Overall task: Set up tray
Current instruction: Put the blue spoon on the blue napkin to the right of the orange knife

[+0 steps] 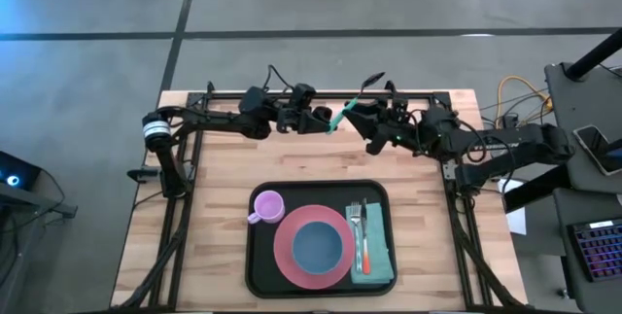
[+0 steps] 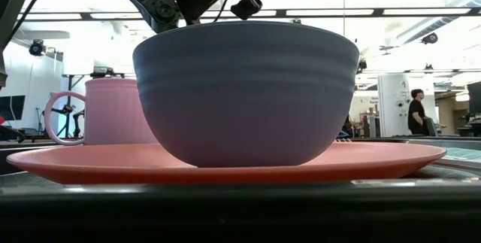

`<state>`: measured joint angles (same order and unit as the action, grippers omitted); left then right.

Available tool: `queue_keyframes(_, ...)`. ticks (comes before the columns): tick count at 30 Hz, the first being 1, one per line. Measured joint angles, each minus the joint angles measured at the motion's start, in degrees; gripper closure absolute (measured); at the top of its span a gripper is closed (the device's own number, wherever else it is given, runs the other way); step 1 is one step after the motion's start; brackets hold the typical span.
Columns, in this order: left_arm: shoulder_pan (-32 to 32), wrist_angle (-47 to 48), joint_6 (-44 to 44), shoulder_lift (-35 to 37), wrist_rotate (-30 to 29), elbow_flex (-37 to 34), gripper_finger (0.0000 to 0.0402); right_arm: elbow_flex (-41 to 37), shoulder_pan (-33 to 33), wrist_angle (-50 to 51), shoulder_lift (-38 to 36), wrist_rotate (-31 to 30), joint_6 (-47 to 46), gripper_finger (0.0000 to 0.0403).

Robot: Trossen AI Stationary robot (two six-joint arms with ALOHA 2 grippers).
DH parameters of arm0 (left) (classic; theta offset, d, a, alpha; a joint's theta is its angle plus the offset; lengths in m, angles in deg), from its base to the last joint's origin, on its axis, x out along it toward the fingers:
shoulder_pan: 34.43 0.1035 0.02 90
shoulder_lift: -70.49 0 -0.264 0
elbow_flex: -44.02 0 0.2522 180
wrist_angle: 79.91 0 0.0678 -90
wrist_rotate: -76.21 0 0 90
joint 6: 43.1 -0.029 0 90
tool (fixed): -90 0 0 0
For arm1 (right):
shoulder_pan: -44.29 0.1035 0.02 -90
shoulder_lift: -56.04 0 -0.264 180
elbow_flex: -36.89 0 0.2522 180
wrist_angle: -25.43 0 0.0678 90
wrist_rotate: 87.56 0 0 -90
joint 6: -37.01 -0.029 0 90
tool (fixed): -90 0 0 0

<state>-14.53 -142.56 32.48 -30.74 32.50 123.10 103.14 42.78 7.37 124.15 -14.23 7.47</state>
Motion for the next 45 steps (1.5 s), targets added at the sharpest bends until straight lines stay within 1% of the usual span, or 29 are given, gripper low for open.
queue_keyframes(5, 0.0, -0.7, 0.0, 0.0, -0.1, 0.2, 0.0338, 0.5, -0.1, -0.1, 1.3, 0.4, -0.1, 0.0248)
queue_keyframes(10, 0.1, -0.8, 0.0, 0.0, -0.2, 0.2, 0.0338, 0.8, -0.1, -0.1, 1.3, 0.5, 1.0, 0.0268)
queue_keyframes(17, 0.1, -0.7, 0.0, 0.0, -0.3, 0.2, 0.0338, 0.8, -0.1, -0.2, 1.1, 0.5, 1.9, 0.0307)
queue_keyframes(24, 0.1, 0.4, 0.0, 0.0, -0.2, 0.2, 0.0327, 0.8, -0.3, -0.3, 1.1, 0.6, 2.7, 0.0347)
queue_keyframes(29, 0.1, 1.6, -1.8, 0.1, -0.2, 0.2, 0.0326, 0.8, -0.3, -0.2, 1.1, 0.6, 2.7, 0.0350)
queue_keyframes(34, 0.1, 3.2, -2.5, 0.1, -1.2, 0.2, 0.0310, 0.8, -0.3, 0.0, 1.1, 0.1, 2.8, 0.0354)
queue_keyframes(41, 0.0, 6.7, -2.4, 0.1, -1.2, 0.2, 0.0288, 0.8, -0.3, 0.2, 1.1, 0.0, 2.8, 0.0375)
queue_keyframes(45, 0.0, 7.2, -2.4, 0.1, -1.2, -0.1, 0.0280, 0.8, -0.3, 1.0, 1.1, 0.0, 2.8, 0.0379)
